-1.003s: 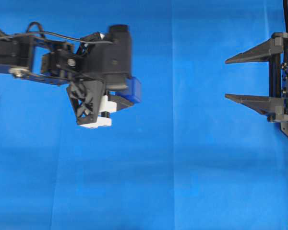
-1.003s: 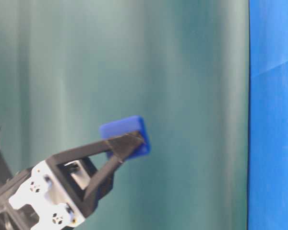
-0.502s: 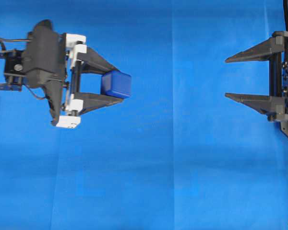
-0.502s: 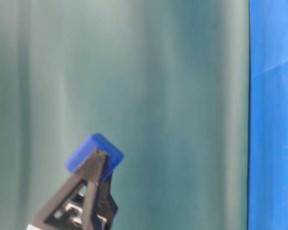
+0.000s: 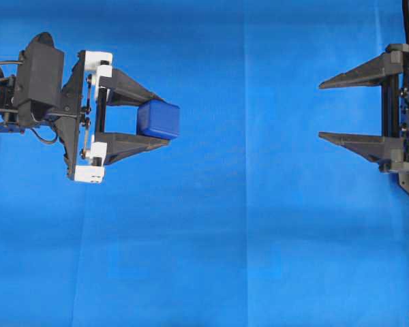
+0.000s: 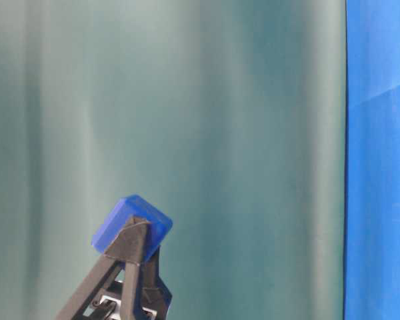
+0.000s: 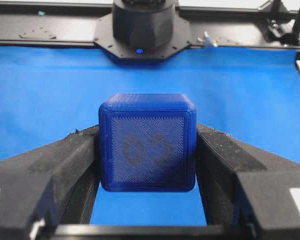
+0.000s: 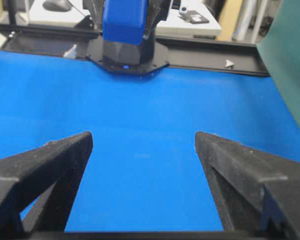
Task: Handover the blue block to the right arm after grasping it with the left arm, then place it in the designated position.
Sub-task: 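Open the right gripper and move it toward the held cube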
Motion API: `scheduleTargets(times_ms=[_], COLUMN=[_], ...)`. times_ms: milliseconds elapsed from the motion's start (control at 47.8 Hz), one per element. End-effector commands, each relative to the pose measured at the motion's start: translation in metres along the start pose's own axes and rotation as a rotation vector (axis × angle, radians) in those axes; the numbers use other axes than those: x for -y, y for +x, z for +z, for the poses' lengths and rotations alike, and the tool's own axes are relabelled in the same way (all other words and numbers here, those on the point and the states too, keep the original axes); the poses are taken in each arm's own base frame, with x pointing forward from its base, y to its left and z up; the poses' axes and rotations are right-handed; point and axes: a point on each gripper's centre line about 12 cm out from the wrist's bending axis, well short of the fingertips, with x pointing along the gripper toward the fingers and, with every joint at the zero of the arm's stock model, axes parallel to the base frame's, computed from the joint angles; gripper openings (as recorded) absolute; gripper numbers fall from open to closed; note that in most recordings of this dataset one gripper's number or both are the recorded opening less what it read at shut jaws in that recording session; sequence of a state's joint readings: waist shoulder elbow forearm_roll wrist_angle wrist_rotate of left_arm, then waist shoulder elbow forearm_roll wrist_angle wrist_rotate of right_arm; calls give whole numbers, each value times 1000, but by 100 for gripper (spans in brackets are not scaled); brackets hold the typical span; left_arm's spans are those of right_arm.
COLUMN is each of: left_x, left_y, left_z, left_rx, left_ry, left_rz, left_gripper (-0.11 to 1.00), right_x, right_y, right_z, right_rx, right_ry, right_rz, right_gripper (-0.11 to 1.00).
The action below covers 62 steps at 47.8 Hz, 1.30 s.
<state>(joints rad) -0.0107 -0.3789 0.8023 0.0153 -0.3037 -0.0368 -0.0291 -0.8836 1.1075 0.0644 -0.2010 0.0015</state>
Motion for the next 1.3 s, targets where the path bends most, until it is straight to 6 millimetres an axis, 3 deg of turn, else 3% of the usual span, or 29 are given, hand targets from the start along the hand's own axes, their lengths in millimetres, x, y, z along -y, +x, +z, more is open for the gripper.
scheduleTargets(times_ms=[0, 334, 460, 962, 1275], left_x=[1, 2, 1, 1, 1], left_y=[-2, -2, -2, -1, -1], left_z=[11, 11, 12, 13, 13], left_rx=[37, 40, 41, 44, 51], left_ry=[-1, -2, -3, -18, -19], left_rz=[-4, -5, -4, -3, -4], left_gripper=[49, 49, 49, 49, 49], right_x=[0, -1, -2, -11, -12], right_y=[2, 3, 3, 2, 2], right_z=[11, 13, 13, 12, 11], right_rx=[31, 31, 32, 51, 57], right_ry=[-1, -21, -103, -894, -1166], right_rz=[0, 2, 11, 73, 81], right_gripper=[96, 96, 96, 96, 96])
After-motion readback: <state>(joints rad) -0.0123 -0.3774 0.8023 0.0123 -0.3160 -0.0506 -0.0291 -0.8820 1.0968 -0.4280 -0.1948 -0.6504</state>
